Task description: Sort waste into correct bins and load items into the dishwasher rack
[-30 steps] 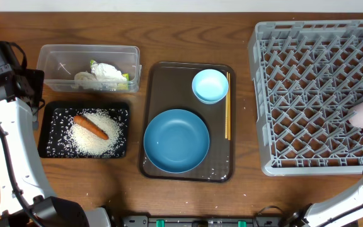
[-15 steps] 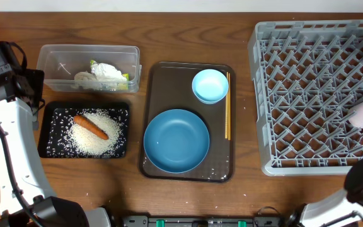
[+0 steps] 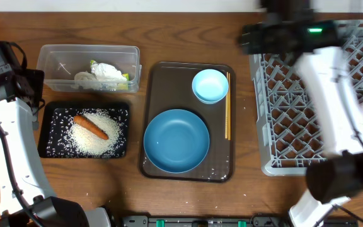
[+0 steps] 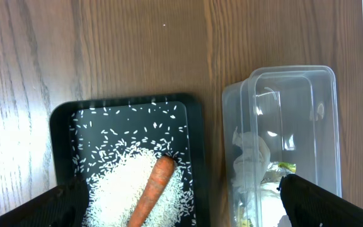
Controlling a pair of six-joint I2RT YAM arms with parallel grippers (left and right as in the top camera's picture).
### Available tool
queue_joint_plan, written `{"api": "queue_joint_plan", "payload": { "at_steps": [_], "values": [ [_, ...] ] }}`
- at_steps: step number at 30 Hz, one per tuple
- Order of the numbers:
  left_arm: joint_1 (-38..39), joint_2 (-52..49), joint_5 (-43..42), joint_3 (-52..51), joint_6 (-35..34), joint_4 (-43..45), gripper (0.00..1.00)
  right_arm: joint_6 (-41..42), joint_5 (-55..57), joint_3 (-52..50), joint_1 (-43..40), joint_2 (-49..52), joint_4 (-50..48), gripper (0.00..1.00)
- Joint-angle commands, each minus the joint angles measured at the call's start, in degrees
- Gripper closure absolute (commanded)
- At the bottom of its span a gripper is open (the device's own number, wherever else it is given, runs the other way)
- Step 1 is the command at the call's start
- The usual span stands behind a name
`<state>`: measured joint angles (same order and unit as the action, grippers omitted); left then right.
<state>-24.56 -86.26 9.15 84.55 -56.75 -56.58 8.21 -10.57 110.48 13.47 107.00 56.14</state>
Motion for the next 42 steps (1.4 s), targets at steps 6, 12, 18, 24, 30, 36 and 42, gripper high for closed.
{"api": "queue_joint_plan", "payload": {
  "at_steps": [6, 12, 18, 24, 30, 36, 42],
  "values": [
    [-0.2, -0.3, 0.3, 0.0, 0.3, -0.2, 0.01, 4.5, 14.2, -0.1, 15.3, 11.6, -4.5, 0.33],
    [-0.2, -0.3, 0.3, 0.0, 0.3, -0.2, 0.01, 6.4, 14.5, -0.1, 20.2, 18.3, -5.9, 0.34],
    [-0.2, -0.3, 0.3, 0.0, 0.3, -0.2, 0.01, 10.0, 16.4, -0.1, 21.9, 22.5, -5.4, 0.37],
    [-0.2, -0.3, 0.3, 0.0, 0.3, -0.2, 0.01, 15.2, 18.0, -0.1, 21.9, 24.3, -2.5, 0.39],
    [-0.2, -0.3, 0.3, 0.0, 0.3, -0.2, 0.01, 16.3, 17.6, -0.1, 21.9, 26.3, -0.8, 0.44],
    [-0.2, -0.3, 0.3, 0.0, 0.3, -0.2, 0.01, 17.5, 16.3, -0.1, 22.0, 28.8, -0.6, 0.69],
    [-0.2, -0.3, 0.3, 0.0, 0.3, -0.2, 0.01, 17.5, 16.6, 0.5, 21.9, 27.2, -0.3, 0.89]
  ]
}}
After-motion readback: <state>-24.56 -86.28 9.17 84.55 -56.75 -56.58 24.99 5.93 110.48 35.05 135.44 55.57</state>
